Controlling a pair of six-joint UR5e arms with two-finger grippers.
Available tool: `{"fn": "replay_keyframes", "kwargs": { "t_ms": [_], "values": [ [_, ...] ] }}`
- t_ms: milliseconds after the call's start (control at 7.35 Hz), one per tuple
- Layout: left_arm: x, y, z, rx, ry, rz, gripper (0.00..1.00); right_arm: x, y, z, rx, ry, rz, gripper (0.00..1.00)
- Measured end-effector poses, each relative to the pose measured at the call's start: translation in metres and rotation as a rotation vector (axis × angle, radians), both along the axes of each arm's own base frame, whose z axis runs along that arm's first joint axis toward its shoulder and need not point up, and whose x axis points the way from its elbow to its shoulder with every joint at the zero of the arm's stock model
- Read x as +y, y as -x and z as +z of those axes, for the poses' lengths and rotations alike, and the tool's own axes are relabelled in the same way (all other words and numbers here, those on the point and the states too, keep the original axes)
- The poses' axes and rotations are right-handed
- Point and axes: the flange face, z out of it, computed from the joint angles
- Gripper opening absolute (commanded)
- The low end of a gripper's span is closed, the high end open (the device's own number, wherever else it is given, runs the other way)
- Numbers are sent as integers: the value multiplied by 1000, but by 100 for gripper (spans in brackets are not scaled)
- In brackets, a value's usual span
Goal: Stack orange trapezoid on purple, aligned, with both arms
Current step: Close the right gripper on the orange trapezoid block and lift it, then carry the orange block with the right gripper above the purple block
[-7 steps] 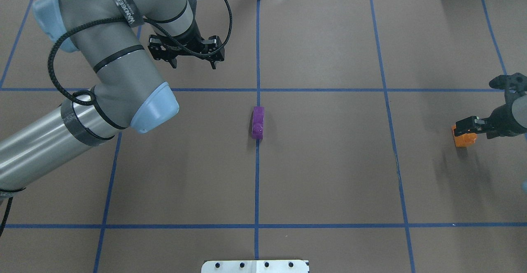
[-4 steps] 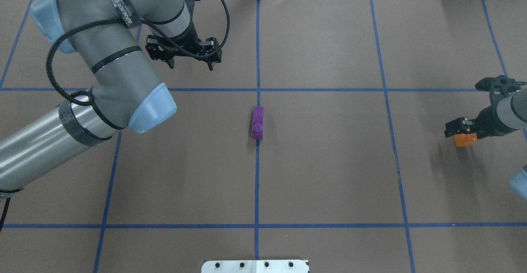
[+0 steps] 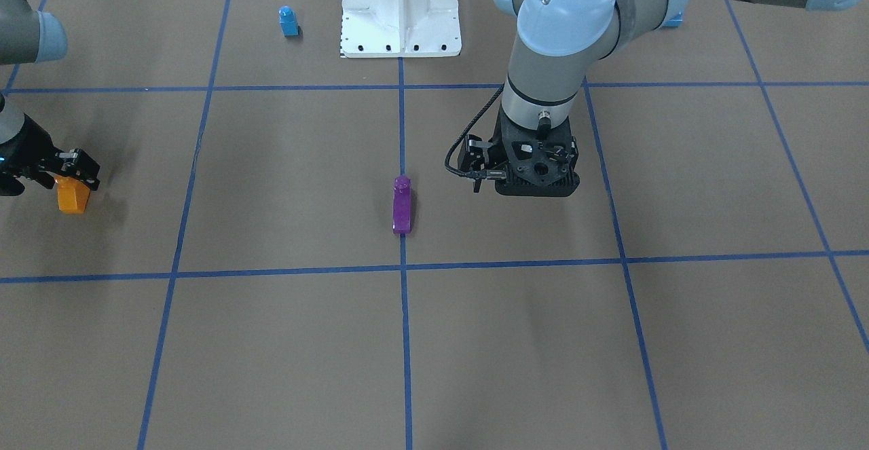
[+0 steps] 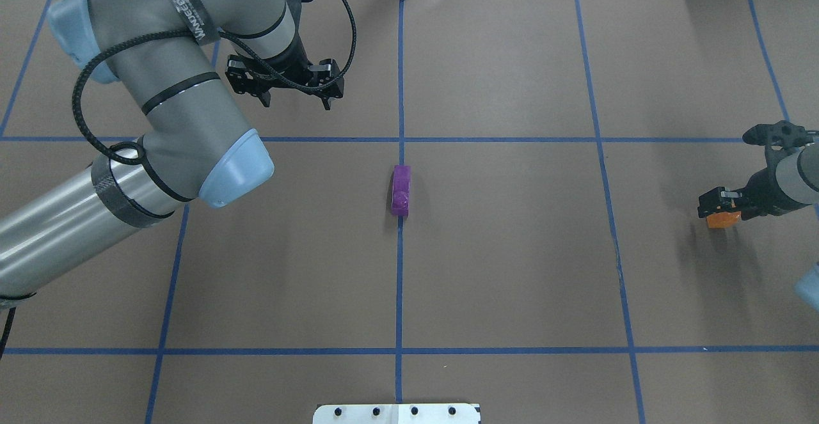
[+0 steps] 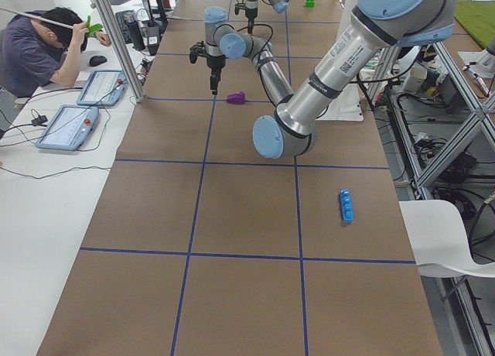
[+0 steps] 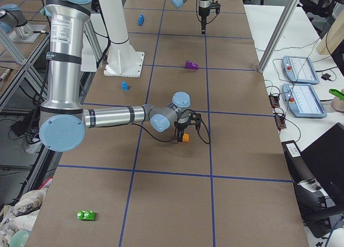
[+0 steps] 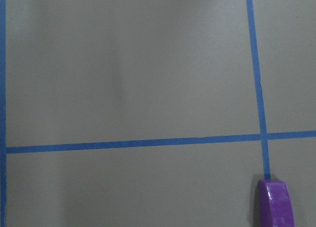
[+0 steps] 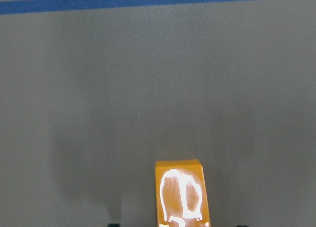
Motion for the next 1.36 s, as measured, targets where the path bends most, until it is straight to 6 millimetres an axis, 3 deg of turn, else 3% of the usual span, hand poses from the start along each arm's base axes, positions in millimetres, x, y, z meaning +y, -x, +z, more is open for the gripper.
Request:
{"fn": "replay_keyframes", "kwargs": {
  "t_ms": [272,544,680,817,953,1089,1225,1361],
  "values": [
    [0,0,2,-1,1,0,100,1,-1,2,4,5,-1,0],
    [1,1,3,-1,1,0,100,-1,2,-1,0,4,-2,0],
    [2,4,4,1,0,-3,100,-3,3,-12,-14,3,-4,0],
    [4,10,9,2,-1,-6,100,-13,2,-37,-31,12,2,0],
    [9,20,19,0,-7,-5,100,-36,7,-86,-39,28,14,0],
    [11,33,33,-10,-22,4,100,-65,22,-151,-43,34,19,0],
    [9,52,55,-30,-38,15,100,-86,50,-218,-48,19,3,0],
    [5,73,79,-51,-48,34,100,-93,93,-277,-43,-3,-28,0]
  ]
}}
